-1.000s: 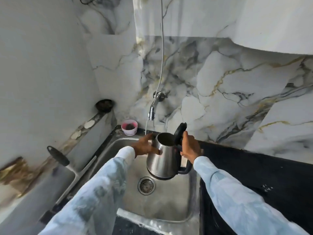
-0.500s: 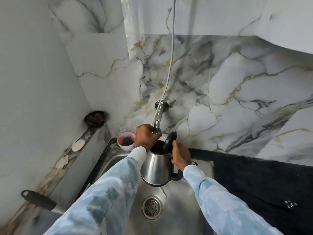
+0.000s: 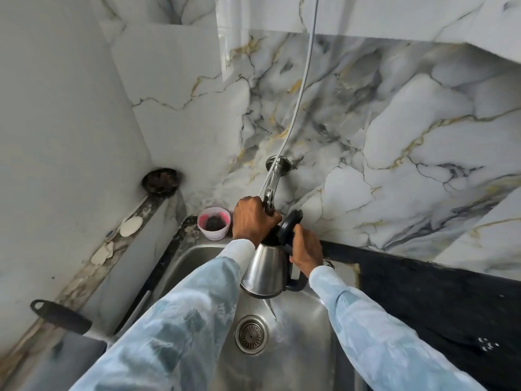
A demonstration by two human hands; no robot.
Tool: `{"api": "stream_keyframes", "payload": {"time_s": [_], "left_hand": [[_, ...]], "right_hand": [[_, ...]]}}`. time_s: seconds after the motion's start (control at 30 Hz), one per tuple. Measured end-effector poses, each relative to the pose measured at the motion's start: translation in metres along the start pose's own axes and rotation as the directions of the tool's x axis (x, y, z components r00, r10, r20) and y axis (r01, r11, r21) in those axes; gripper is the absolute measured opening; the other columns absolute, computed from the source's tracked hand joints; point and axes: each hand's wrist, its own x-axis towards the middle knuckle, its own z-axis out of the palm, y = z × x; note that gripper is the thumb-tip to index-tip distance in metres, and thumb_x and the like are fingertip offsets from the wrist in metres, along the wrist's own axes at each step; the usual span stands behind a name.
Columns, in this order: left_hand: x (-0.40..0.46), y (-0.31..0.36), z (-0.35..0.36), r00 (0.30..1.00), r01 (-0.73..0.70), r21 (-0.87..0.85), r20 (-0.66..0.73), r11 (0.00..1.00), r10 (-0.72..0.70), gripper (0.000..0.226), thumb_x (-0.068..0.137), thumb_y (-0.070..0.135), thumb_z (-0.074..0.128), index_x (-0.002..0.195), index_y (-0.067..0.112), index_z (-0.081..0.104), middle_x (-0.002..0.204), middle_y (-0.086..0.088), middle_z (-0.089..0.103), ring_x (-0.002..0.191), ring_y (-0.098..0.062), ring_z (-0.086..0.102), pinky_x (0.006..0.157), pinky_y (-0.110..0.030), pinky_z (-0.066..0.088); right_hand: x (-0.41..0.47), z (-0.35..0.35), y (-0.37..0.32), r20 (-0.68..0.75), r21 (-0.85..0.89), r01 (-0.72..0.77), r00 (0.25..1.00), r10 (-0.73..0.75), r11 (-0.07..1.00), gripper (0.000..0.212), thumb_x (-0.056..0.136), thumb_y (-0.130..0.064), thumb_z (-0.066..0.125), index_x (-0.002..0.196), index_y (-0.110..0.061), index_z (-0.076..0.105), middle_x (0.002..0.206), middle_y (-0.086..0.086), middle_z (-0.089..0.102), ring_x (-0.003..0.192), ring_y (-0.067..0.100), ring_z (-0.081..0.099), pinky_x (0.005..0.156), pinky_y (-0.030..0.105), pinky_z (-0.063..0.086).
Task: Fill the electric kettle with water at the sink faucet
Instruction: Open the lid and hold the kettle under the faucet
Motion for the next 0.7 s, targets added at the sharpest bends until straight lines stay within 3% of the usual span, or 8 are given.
{"api": "stream_keyframes", "payload": {"time_s": [0.17, 0.3, 0.4, 0.6, 0.67, 0.7], "left_hand": [[0.0, 0.001, 0.001, 1.0, 0.006, 0.011, -0.002, 1.0, -0.006, 0.034, 0.07, 0.038, 0.069, 0.066, 0.004, 0.067, 0.069, -0.021, 0.07, 0.068, -0.044, 0.066, 0.06, -0.038, 0.049], [0.001, 0.005, 0.002, 1.0, -0.009, 0.047, -0.001, 0.999, 0.009, 0.039, 0.071, 0.041, 0.068, 0.073, 0.002, 0.072, 0.075, -0.021, 0.073, 0.073, -0.043, 0.067, 0.067, -0.042, 0.058], [0.0, 0.005, 0.004, 1.0, -0.021, 0.056, 0.001, 0.998, 0.021, 0.037, 0.073, 0.041, 0.067, 0.07, 0.004, 0.069, 0.074, -0.022, 0.073, 0.073, -0.045, 0.068, 0.069, -0.044, 0.059], [0.0, 0.001, 0.007, 0.999, -0.008, -0.003, 0.038, 1.0, 0.008, 0.036, 0.07, 0.039, 0.066, 0.052, 0.017, 0.044, 0.061, -0.016, 0.066, 0.069, -0.044, 0.065, 0.064, -0.039, 0.055], [0.001, -0.008, 0.006, 0.997, -0.031, -0.07, 0.067, 0.997, 0.036, 0.028, 0.071, 0.04, 0.065, 0.059, 0.017, 0.056, 0.064, -0.009, 0.068, 0.075, -0.04, 0.068, 0.071, -0.038, 0.055], [0.0, -0.016, 0.006, 0.995, -0.034, -0.128, 0.088, 0.991, 0.045, 0.023, 0.074, 0.041, 0.067, 0.075, 0.018, 0.068, 0.078, -0.008, 0.076, 0.087, -0.037, 0.072, 0.081, -0.038, 0.056]], "right_hand": [[0.0, 0.0, 0.002, -0.016, 0.003, 0.03, 0.999, -0.03, 1.0, 0.049, 0.112, -0.034, 0.041, 0.072, -0.01, 0.054, 0.097, 0.021, 0.075, 0.105, 0.049, 0.073, 0.099, 0.068, 0.062], [0.003, -0.002, 0.001, -0.01, 0.006, 0.025, 1.0, -0.024, 1.0, 0.049, 0.112, -0.036, 0.039, 0.083, -0.003, 0.061, 0.101, 0.023, 0.078, 0.104, 0.049, 0.073, 0.1, 0.066, 0.062], [0.005, -0.002, 0.001, -0.015, -0.005, 0.04, 0.999, -0.04, 0.999, 0.049, 0.113, -0.035, 0.039, 0.07, -0.014, 0.054, 0.104, 0.023, 0.078, 0.105, 0.049, 0.073, 0.101, 0.065, 0.061], [0.007, -0.002, -0.001, 0.0, 0.058, -0.007, 1.0, 0.007, 0.998, 0.05, 0.113, -0.034, 0.04, 0.066, -0.018, 0.048, 0.094, 0.02, 0.075, 0.104, 0.05, 0.074, 0.098, 0.064, 0.061], [0.005, -0.003, -0.002, 0.002, 0.049, 0.001, 1.0, -0.001, 0.999, 0.051, 0.111, -0.038, 0.038, 0.064, -0.019, 0.044, 0.084, 0.014, 0.067, 0.101, 0.051, 0.074, 0.096, 0.066, 0.062], [0.004, -0.003, -0.003, 0.001, 0.042, 0.006, 1.0, -0.006, 0.999, 0.052, 0.107, -0.043, 0.035, 0.063, -0.019, 0.044, 0.083, 0.013, 0.065, 0.101, 0.052, 0.075, 0.096, 0.067, 0.063]]}}
